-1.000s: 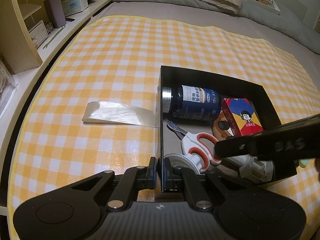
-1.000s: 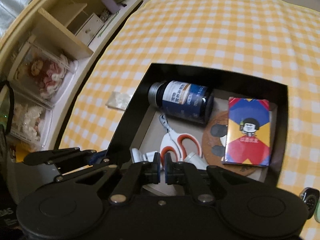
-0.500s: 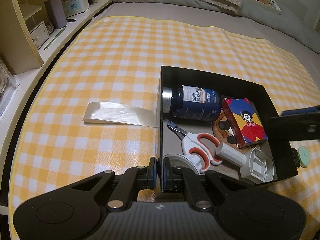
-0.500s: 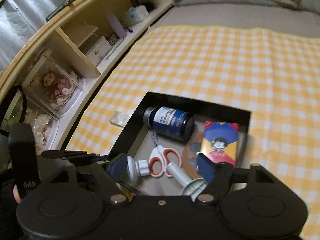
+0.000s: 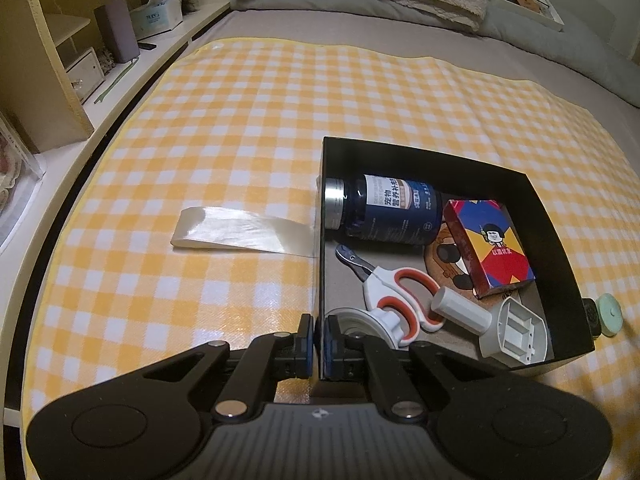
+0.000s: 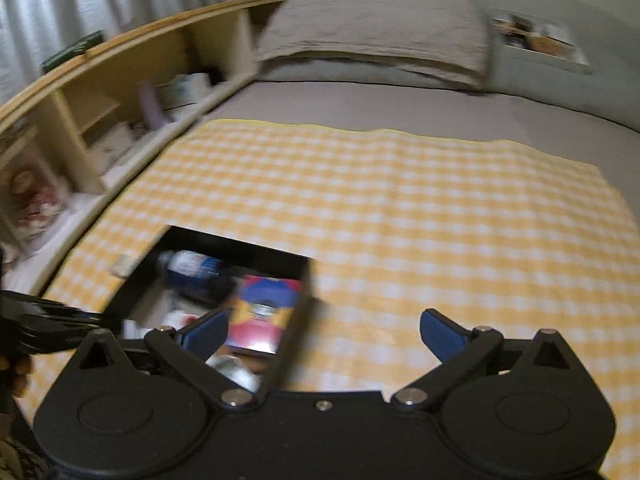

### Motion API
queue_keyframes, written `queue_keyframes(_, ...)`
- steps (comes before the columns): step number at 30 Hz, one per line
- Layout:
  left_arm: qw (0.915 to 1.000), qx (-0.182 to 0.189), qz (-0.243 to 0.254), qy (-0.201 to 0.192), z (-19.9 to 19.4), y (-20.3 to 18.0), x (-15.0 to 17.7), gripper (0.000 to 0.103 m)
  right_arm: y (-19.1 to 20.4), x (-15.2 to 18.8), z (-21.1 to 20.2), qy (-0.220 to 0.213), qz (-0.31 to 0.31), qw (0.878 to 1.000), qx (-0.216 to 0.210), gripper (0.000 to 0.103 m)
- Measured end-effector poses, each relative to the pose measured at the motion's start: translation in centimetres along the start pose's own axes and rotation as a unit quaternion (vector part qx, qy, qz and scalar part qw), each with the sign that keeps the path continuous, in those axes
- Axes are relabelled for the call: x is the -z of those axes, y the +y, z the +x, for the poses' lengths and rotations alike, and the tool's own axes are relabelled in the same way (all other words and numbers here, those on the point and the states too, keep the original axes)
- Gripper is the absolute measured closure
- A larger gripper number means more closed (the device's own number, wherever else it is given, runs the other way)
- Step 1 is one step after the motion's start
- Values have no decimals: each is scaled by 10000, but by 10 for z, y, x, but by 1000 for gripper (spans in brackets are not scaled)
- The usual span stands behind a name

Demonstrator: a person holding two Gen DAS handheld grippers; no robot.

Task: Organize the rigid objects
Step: 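Move the right gripper to the black smartwatch and grasp it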

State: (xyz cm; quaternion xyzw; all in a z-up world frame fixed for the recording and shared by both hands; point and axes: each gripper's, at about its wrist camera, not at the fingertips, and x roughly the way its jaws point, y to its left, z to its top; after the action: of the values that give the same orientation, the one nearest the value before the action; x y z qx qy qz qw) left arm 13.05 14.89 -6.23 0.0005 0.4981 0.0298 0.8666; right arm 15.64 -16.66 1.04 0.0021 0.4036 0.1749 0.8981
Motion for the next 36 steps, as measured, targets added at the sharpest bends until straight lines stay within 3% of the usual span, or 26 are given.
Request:
queue_keyframes(4,10000,-63,7,-1,0,-2,0,97,-28,16,1,179,234,9990,349,0)
queue_keyframes(9,10000,-88,1,-7,-1,-2,1,97,-68,43,22,1042,1059,9875,519,3)
queue_keyframes(10,10000,-93,-1,-12,-1,-2,1,97,-74,48,26,1191,1248,9838,477,8)
queue_keyframes(12,10000,-95,-7,-17,-1,-2,1,97,-83,56,31,1448,1618,9759,237,28)
queue_keyframes(17,9999,-121,-19,-22,-2,-2,1,97,-76,70,47,2008,2111,9552,-524,38)
queue_keyframes(24,9999,-122,-64,-1,-1,-1,1,97,-50,75,73,2030,1715,9637,-249,40)
queue_keyframes(36,9998,-187,70,12,-1,-5,0,97,-39,59,94,1846,1439,9722,98,48)
